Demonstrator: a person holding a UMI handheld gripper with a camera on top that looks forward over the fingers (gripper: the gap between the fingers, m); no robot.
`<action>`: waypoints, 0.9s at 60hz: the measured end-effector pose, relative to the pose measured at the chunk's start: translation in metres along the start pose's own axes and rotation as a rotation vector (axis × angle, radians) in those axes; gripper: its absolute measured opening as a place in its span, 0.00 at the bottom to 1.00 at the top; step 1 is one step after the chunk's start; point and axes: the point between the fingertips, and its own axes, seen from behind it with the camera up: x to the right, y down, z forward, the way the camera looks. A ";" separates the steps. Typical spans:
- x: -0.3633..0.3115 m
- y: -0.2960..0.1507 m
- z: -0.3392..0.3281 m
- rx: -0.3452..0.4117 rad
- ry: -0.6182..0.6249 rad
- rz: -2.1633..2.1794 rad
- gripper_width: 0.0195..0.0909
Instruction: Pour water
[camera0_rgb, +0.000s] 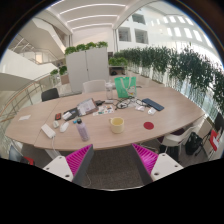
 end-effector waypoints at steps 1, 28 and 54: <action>0.001 -0.001 0.001 0.005 0.003 -0.001 0.90; 0.003 -0.010 0.051 0.196 -0.004 -0.084 0.90; -0.171 0.050 0.304 0.329 -0.237 -0.163 0.89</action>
